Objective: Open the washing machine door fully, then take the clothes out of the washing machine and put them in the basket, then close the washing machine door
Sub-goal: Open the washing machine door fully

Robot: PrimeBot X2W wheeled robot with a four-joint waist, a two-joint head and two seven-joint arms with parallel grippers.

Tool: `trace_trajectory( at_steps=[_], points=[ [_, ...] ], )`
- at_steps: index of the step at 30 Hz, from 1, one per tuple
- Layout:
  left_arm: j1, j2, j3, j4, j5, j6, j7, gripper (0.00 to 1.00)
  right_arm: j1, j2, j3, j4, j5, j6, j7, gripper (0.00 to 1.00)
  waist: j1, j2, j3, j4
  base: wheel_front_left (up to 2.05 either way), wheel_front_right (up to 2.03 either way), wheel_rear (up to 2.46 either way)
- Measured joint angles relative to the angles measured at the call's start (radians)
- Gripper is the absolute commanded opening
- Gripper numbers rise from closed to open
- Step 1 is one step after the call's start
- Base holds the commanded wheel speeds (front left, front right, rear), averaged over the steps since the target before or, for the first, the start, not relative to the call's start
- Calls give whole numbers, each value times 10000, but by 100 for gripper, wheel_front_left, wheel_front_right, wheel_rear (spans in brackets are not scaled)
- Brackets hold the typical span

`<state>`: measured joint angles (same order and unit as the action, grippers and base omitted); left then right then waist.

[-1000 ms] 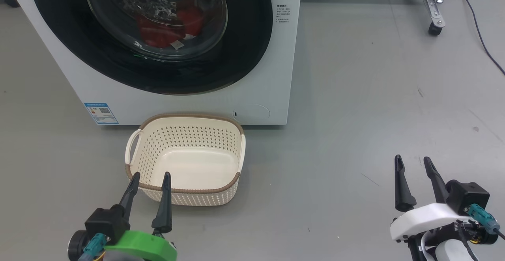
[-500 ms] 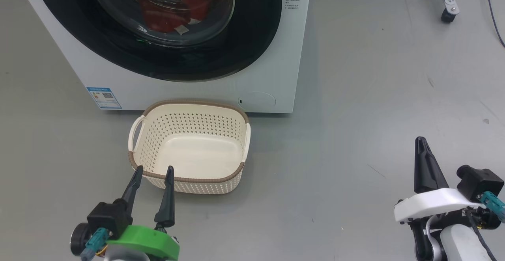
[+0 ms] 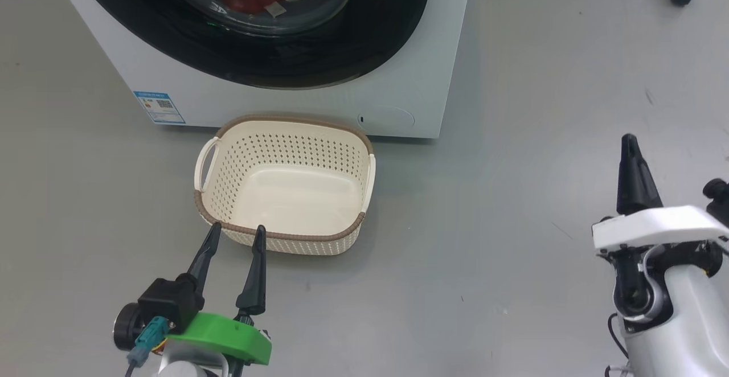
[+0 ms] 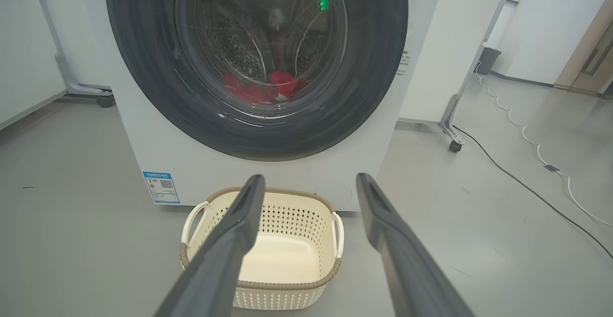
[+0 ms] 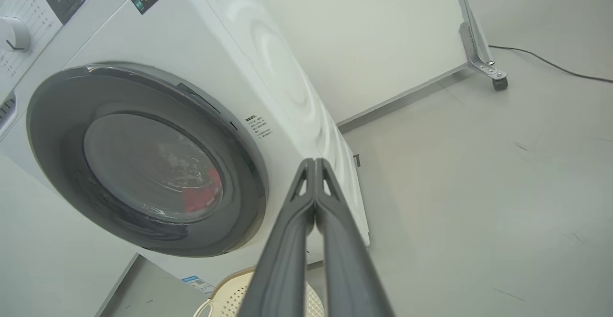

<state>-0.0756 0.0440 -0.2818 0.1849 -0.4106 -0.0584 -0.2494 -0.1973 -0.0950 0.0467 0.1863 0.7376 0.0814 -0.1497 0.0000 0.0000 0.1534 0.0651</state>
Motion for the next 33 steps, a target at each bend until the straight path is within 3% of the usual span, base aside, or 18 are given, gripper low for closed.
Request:
trace_trajectory(
  at_steps=[9, 23, 33],
  points=[
    [-490, -8, -372, -182, -345, -84, 0, 100, -1734, -100, -876, -119, 1404, 21, 1066, 0, 0, 0, 712, 481, 0, 0, 0],
    [-1664, -27, -746, -642, -648, -84, -29, 100, -5676, -665, -1177, -311, 2644, -849, 3177, 0, 0, 0, 2429, 1280, 0, 0, 0],
    [-2292, -58, -1028, -721, -1026, -86, -29, 100, -7612, -853, -1239, 247, 2955, -1384, 3841, 0, 1, 0, 3457, 1754, 0, 0, 0]
  ],
)
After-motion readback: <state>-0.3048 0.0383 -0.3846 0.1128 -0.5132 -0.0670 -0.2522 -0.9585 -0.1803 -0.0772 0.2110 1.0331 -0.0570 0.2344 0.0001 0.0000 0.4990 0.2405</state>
